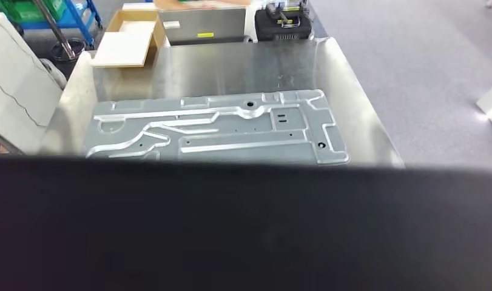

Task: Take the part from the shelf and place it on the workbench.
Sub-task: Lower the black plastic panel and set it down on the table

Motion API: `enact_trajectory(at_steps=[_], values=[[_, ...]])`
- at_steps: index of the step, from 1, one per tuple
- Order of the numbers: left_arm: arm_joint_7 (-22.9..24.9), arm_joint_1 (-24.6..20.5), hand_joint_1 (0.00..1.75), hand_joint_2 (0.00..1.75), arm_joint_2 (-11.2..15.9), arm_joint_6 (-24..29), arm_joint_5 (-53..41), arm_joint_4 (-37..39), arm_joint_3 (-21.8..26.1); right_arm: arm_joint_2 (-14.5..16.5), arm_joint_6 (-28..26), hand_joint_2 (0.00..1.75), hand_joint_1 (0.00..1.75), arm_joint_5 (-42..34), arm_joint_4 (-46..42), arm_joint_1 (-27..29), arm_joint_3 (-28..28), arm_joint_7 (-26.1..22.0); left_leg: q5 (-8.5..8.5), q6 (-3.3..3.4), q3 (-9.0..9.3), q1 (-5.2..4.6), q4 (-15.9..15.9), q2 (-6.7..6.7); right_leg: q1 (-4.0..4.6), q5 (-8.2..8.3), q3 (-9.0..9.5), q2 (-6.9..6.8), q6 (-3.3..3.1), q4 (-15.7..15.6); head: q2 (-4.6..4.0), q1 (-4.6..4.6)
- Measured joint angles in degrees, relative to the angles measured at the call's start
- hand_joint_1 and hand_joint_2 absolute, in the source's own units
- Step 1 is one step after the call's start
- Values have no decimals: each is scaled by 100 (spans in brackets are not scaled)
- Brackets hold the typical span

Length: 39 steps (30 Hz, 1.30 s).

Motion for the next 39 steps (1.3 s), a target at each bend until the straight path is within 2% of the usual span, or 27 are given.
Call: enact_trajectory(at_steps=[2,3,4,6,7,8,10,12,14,16,17,18,19,21,22,23,25,28,29,31,32,33,34,36,37,38,39], values=[[-1,6,0,0,-4,0,-1,0,1,-1,8,175,171,-2,1,15,-1,-1,-98,1,101,0,-1,-3,-7,-230,-508,-1,4,568,0,1],[-2,8,0,0,-5,0,-1,0,2,-1,11,175,171,-2,1,19,-1,-1,-155,-5,174,0,-3,-7,-8,-201,-642,-1,-3,588,0,1],[-6,8,0,0,-6,-1,-1,0,3,-1,12,175,171,-2,1,21,-1,-1,-213,-14,262,0,-11,-12,-6,-48,-678,-1,-17,416,0,1],[-22,1,0,0,-16,-8,-1,1,7,-1,11,175,171,0,2,23,-4,-1,-326,-45,453,-1,-53,-21,31,585,-549,-5,-88,-341,0,1],[-31,-5,0,0,-27,-13,-1,2,9,-2,8,175,171,4,7,25,-8,2,-378,-73,532,-4,-85,-38,59,799,-476,3,-132,-656,0,-1],[-38,-13,0,0,-37,-19,-1,3,13,-2,1,175,171,13,13,27,-17,5,-433,-106,598,-6,-128,-47,86,928,-418,11,-172,-876,0,-3],[-52,-29,0,0,-53,-37,-1,3,21,-9,-41,175,171,48,24,28,-62,11,-459,-184,716,-17,-147,-62,96,924,-345,41,-230,-1007,0,-7],[-72,-36,0,0,-57,-66,1,3,27,-39,-141,175,171,87,31,9,-174,19,-510,-248,772,-15,-44,-41,62,1006,-234,40,-286,-1077,0,-7],[-100,-50,0,0,-57,-97,5,3,36,-109,-252,175,171,116,55,-52,-384,61,-770,-300,548,1,400,-20,41,1025,-159,27,-328,-1092,0,-8],[-131,-58,0,0,-57,-121,5,2,46,-231,-334,175,171,203,144,-188,-738,165,-1125,-332,45,10,1168,-9,44,983,-152,25,-348,-1084,0,-8],[-142,-52,0,0,-58,-132,1,2,49,-305,-371,175,171,293,223,-288,-950,242,-1219,-341,-189,14,1453,-8,44,958,-146,29,-347,-1078,0,-8],[-146,-44,0,0,-61,-145,-13,2,51,-387,-397,175,171,414,332,-422,-1178,337,-1182,-345,-348,16,1552,-7,43,927,-128,35,-341,-1069,0,-8],[-148,-37,0,0,-63,-159,-30,2,52,-466,-416,175,171,543,461,-589,-1398,438,-984,-338,-400,18,1412,-5,42,892,-98,42,-330,-1057,0,-8],[-151,-39,0,0,-63,-176,-59,2,51,-603,-421,175,171,728,723,-951,-1792,607,-350,-296,-299,16,710,-1,41,814,-20,48,-295,-1033,0,-7],[-152,-42,0,0,-62,-180,-64,3,50,-654,-417,175,171,767,839,-1112,-1949,653,-147,-268,-244,1,390,3,44,783,5,47,-272,-1025,0,-7],[-154,-42,0,0,-62,-184,-70,3,50,-691,-421,175,171,793,924,-1238,-2068,688,-26,-236,-211,-16,206,6,47,760,9,46,-244,-1019,0,-6],[-157,-30,0,0,-60,-189,-96,3,50,-754,-495,175,171,965,1056,-1436,-2216,799,-2,-166,-230,-50,145,6,49,737,-9,46,-183,-1015,0,-5],[-161,-56,0,0,-57,-202,-160,2,45,-894,-766,175,171,1557,1344,-1905,-2291,1145,75,-58,-205,-15,95,14,40,601,-106,31,-89,-831,0,-4],[-157,-79,0,0,-58,-205,-183,2,40,-967,-871,175,171,1791,1509,-2144,-2303,1278,76,-25,-191,-5,77,19,34,466,-242,22,-62,-566,0,-4],[-145,-118,0,0,-58,-208,-214,2,27,-1110,-1028,175,171,2158,1904,-2590,-2324,1484,46,19,-178,-12,80,21,20,153,-686,13,-16,246,0,-3],[-138,-126,0,0,-58,-208,-224,2,23,-1162,-1057,175,171,2238,2073,-2741,-2329,1531,26,27,-164,-13,85,18,11,76,-907,12,3,597,0,-3],[-135,-129,0,0,-60,-208,-229,2,20,-1201,-1066,175,171,2277,2209,-2840,-2334,1549,2,28,-143,-13,91,12,1,109,-1045,11,16,765,0,-3],[-133,-128,0,0,-62,-209,-233,2,19,-1227,-1068,175,171,2295,2307,-2911,-2335,1551,-31,23,-112,-12,103,3,-11,274,-1062,9,21,683,0,-3],[-131,-130,0,0,-66,-212,-241,2,15,-1264,-1073,175,171,2313,2436,-3021,-2335,1547,-122,-6,-23,-9,132,-16,-26,798,-810,-1,11,-23,0,-3],[-132,-135,0,0,-67,-213,-243,2,13,-1278,-1080,175,171,2315,2492,-3072,-2334,1544,-170,-34,12,-16,154,-25,-13,992,-663,-5,0,-378,0,-3],[-132,-140,0,0,-67,-214,-245,2,11,-1292,-1093,175,171,2338,2539,-3121,-2332,1550,-205,-66,23,-22,171,-31,0,1062,-553,-8,-23,-633,0,-2],[-131,-142,0,0,-67,-214,-252,3,8,-1304,-1125,175,171,2419,2582,-3164,-2328,1580,-227,-97,16,-27,178,-33,17,1038,-508,-6,-49,-739,0,-2]])
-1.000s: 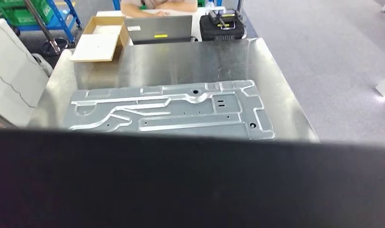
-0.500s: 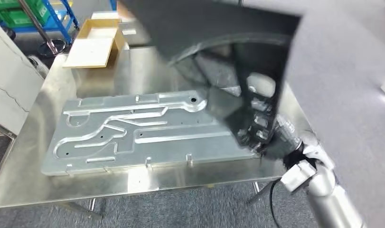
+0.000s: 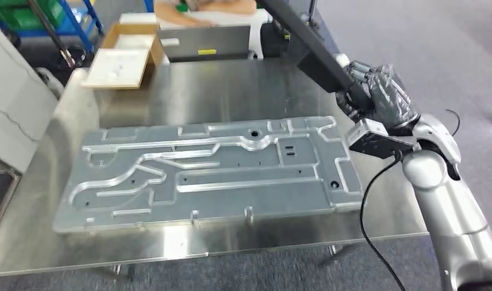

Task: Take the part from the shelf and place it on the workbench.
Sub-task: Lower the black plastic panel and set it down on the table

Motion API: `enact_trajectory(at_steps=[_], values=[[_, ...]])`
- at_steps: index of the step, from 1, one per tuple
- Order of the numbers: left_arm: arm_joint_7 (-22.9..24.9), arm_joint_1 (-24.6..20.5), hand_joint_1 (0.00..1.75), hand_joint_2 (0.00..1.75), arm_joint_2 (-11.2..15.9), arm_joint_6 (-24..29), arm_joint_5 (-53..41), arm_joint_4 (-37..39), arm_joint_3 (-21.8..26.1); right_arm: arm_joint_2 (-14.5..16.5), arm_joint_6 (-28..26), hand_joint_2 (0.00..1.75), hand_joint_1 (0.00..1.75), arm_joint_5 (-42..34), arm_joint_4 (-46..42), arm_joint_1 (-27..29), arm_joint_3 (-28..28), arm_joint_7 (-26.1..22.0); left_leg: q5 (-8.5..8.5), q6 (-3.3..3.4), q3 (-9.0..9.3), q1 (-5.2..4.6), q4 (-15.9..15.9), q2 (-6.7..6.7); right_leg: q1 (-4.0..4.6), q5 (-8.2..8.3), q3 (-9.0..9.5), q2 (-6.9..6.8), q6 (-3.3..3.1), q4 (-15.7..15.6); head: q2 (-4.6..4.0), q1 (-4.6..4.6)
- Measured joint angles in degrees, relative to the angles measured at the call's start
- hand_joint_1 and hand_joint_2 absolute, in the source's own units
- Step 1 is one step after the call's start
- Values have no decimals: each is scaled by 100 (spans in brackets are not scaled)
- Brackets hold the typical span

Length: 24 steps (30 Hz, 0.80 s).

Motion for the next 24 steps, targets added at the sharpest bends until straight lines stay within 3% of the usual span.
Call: enact_trajectory(at_steps=[4,5,7,8,9,10,11,13,14,15,19,21,23,24], values=[[25,-41,0,0,11,-2,-39,-1,-49,-94,-198,175,171,947,365,-367,126,369,-119,-117,-53,-15,103,20,-34,-75,58,19,-111,-130,0,-1],[38,-66,0,0,20,-2,-47,-1,-61,-119,-223,175,171,1269,572,-560,221,478,-240,-145,-166,-13,332,24,-50,-75,76,17,-142,-150,0,-2],[64,-109,0,0,25,-1,-73,-1,-78,-155,-222,175,171,1883,1083,-973,503,648,-547,-183,-595,6,1105,30,-43,-88,87,16,-188,-153,0,-6],[75,-121,0,0,27,-3,-88,-1,-84,-165,-182,175,171,2142,1360,-1158,679,695,-644,-195,-830,13,1485,31,-35,-95,91,17,-196,-149,0,-6],[82,-126,0,0,26,-7,-99,-1,-89,-169,-119,175,171,2354,1630,-1313,864,713,-635,-199,-992,18,1698,31,-27,-105,98,18,-203,-144,0,-6],[86,-131,0,0,25,-14,-106,-1,-92,-166,-45,175,171,2528,1891,-1447,1061,711,-506,-195,-1051,21,1687,31,-19,-117,112,20,-207,-138,0,-6],[84,-138,0,0,25,-26,-109,-1,-96,-154,23,175,171,2678,2144,-1565,1271,700,-272,-180,-993,22,1436,31,-11,-132,135,21,-205,-135,0,-6],[41,-156,0,0,32,-85,-106,-1,-103,-85,142,175,171,2919,2638,-1761,1728,647,228,-116,-703,2,633,31,7,-164,179,20,-189,-136,0,-5],[-9,-161,0,0,36,-136,-103,-1,-109,-26,208,175,171,3007,2883,-1839,1965,597,361,-83,-578,-12,314,29,15,-171,184,21,-174,-137,0,-5],[-65,-163,0,0,40,-189,-100,-1,-116,43,260,175,171,3075,3116,-1892,2197,540,405,-59,-510,-25,136,28,21,-171,176,22,-157,-138,0,-5],[-206,-173,0,0,37,-311,-97,-1,-157,398,303,175,171,3190,3913,-1922,3040,368,401,9,-447,6,-16,36,25,-228,126,23,-66,-77,0,-1],[-229,-204,0,0,30,-336,-97,-1,-192,592,331,175,171,3173,4204,-1940,3329,343,422,61,-414,32,-70,47,8,-503,-99,17,-30,417,0,6],[-240,-230,0,0,24,-350,-96,-1,-218,746,363,175,171,3133,4445,-1956,3566,339,411,86,-406,32,-68,45,-22,-819,-502,15,8,1214,0,10],[-244,-231,0,0,21,-353,-97,-1,-222,802,365,175,171,3100,4541,-1955,3658,329,400,83,-395,34,-65,42,-40,-865,-650,14,27,1472,0,10]])
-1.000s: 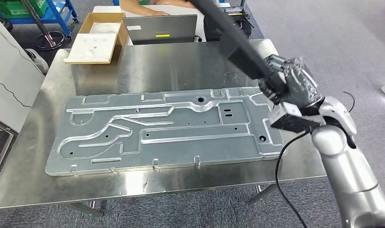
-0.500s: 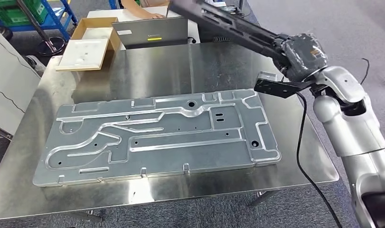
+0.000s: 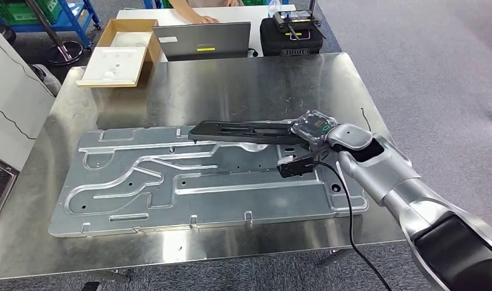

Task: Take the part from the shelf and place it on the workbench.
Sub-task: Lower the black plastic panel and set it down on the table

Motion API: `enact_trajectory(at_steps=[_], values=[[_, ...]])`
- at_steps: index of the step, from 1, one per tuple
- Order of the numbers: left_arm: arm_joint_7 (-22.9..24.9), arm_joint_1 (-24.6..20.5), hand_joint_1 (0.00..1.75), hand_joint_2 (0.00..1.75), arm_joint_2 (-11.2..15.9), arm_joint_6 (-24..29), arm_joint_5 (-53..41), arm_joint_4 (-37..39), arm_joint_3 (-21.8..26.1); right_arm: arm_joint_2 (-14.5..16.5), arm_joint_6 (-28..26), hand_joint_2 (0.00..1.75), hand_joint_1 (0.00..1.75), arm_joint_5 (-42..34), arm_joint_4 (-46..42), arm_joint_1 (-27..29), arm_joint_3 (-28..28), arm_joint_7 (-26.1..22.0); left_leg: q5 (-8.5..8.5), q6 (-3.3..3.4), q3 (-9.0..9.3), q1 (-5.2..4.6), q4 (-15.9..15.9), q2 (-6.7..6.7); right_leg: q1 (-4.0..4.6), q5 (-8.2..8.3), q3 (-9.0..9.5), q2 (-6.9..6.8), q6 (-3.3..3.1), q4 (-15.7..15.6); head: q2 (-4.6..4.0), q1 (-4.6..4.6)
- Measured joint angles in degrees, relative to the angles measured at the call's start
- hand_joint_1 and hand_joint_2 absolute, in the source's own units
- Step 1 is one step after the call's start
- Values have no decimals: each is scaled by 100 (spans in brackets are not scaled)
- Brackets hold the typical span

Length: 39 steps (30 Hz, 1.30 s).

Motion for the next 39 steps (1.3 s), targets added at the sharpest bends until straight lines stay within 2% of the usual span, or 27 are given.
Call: enact_trajectory(at_steps=[1,2,4,5,6,9,11,13,14,15,16,17,19,20,21,23,25,27,29,30,31,32,33,35,37,39], values=[[-2,4,0,0,-2,-1,-1,0,-3,52,-20,175,171,-38,77,-2,70,-16,-16,-12,19,5,5,-2,-20,65,-52,-2,18,51,0,0],[-2,7,0,0,-5,-1,-2,0,-4,98,-64,175,171,-87,137,-4,116,-40,-38,-34,48,13,13,-3,-38,237,17,-7,32,-133,0,-1],[-2,-2,0,0,-11,3,-4,0,-7,184,-226,175,171,-207,214,17,178,-96,-98,-100,115,30,29,-1,-60,665,386,-20,49,-914,0,0],[1,-12,0,0,-15,10,-4,0,-9,233,-331,175,171,-276,233,45,201,-123,-123,-135,132,33,42,0,-53,789,552,-23,43,-1268,0,0],[3,-20,0,0,-17,20,-4,0,-10,288,-453,175,171,-348,239,90,216,-139,-135,-172,143,32,39,3,-39,843,658,-20,26,-1496,0,-2],[18,-28,0,0,-34,52,-2,0,-23,478,-736,175,171,-502,139,262,227,-51,-151,-270,173,47,-12,25,-2,831,727,8,-82,-1643,0,-7],[12,-40,0,87,-47,66,3,0,-39,649,-730,87,86,-548,-2,351,228,99,-315,-325,109,63,189,33,-15,836,770,21,-170,-1693,0,-6],[-13,-63,0,175,-52,86,10,0,-50,834,-626,0,0,-568,-131,456,236,216,-657,-363,-202,67,866,30,-14,835,808,29,-223,-1731,0,-6],[-25,-73,0,175,-53,109,15,0,-51,909,-584,0,0,-573,-177,527,244,247,-812,-375,-419,66,1284,30,-5,832,818,32,-237,-1739,0,-7],[-33,-79,0,175,-54,137,19,0,-52,965,-562,0,0,-576,-216,602,255,261,-888,-380,-598,65,1597,29,6,825,826,34,-247,-1741,0,-7],[-42,-79,0,175,-56,165,24,0,-54,1001,-557,0,0,-579,-249,667,265,272,-848,-375,-686,64,1706,29,16,813,831,34,-255,-1734,0,-7],[-51,-77,0,175,-57,191,27,0,-56,1024,-558,0,0,-584,-283,713,271,274,-696,-360,-664,63,1589,29,25,797,843,35,-262,-1724,0,-7],[-79,-75,0,175,-56,234,42,0,-62,1041,-572,0,0,-611,-352,754,276,275,-224,-296,-333,51,810,29,37,757,890,45,-257,-1713,0,-7],[-90,-79,0,175,-54,254,53,0,-66,1044,-586,0,0,-628,-383,764,276,274,-61,-262,-160,34,438,27,47,739,907,56,-245,-1708,0,-7],[-98,-84,0,175,-52,273,64,0,-69,1045,-601,0,0,-643,-410,777,277,273,14,-231,-35,17,173,25,54,727,909,69,-224,-1701,0,-7],[-104,-87,0,87,-50,296,79,0,-80,1045,-629,0,0,-658,-459,802,277,273,-15,-198,25,-11,40,19,58,725,885,86,-171,-1693,0,-6],[-106,-86,0,0,-50,303,84,0,-96,1042,-649,0,0,-663,-509,822,276,270,-9,-156,47,8,-16,20,59,699,881,81,-105,-1676,0,-6],[-104,-90,0,0,-55,303,83,0,-113,1039,-680,0,0,-663,-541,834,276,272,19,-110,83,35,-75,25,58,482,756,54,-48,-1369,0,-5],[-98,-89,0,0,-64,302,79,0,-127,1033,-780,0,0,-651,-584,876,276,305,19,-84,90,35,-76,28,46,118,415,32,-19,-650,0,-4],[-96,-84,0,0,-69,302,77,0,-133,1026,-864,0,0,-644,-627,919,272,333,14,-75,87,32,-67,29,41,-2,246,30,-10,-310,0,-4],[-98,-77,0,0,-76,299,78,0,-137,1012,-968,0,0,-640,-685,972,260,358,7,-70,88,30,-59,27,35,-18,151,28,-3,-129,0,-4],[-110,-67,0,0,-84,290,80,0,-141,995,-1081,0,0,-647,-767,1026,230,373,-1,-70,88,30,-47,23,25,74,157,26,0,-157,0,-3],[-130,-56,0,0,-92,274,83,0,-144,974,-1187,0,0,-673,-865,1074,179,378,-15,-77,90,30,-29,17,14,250,265,21,-2,-393,0,-3],[-186,-40,0,0,-104,221,95,0,-150,919,-1375,0,0,-806,-1143,1173,3,355,-56,-118,80,22,26,2,10,606,604,8,-29,-1116,0,-3],[-239,-32,0,0,-109,161,105,0,-154,858,-1490,0,0,-1088,-1487,1314,-227,270,-82,-175,52,9,66,-9,32,717,789,5,-70,-1539,0,-5],[-302,-19,0,0,-114,98,108,0,-160,809,-1535,0,0,-1650,-1875,1548,-494,35,-63,-230,53,15,54,-14,51,715,814,8,-119,-1613,0,-5]])
